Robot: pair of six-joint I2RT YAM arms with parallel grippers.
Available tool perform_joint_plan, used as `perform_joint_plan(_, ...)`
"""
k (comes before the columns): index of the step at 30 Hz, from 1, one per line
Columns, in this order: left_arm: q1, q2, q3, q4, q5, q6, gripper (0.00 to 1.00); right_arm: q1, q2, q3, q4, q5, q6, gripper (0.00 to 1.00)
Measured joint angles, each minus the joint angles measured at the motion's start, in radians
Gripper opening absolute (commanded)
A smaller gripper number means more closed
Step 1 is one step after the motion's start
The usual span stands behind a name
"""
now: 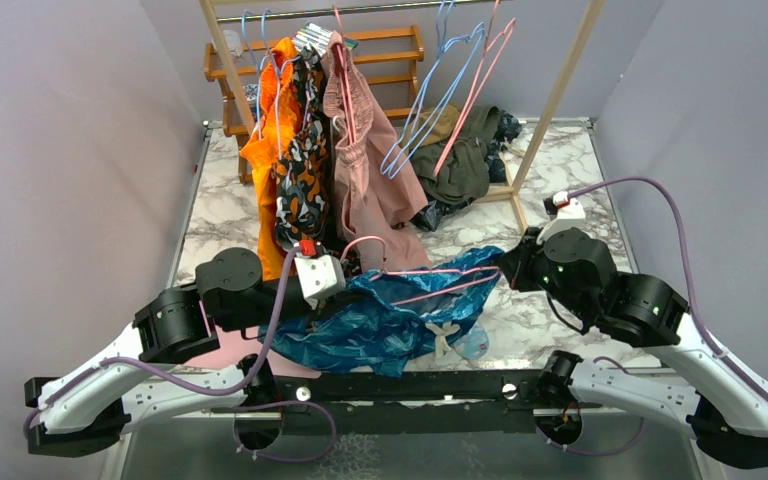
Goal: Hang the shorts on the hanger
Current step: Hang the shorts on the hanger.
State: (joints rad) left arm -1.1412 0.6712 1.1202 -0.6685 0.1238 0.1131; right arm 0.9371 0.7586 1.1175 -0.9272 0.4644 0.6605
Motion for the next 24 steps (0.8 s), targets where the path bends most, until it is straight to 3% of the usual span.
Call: perform_joint_plan(24, 0.000, 0.065, -0.059, -0.064, -0.080, 0.026, 0.00, 0.000, 0.053, 0.134, -0.078, -0.029, -0.067, 0.01)
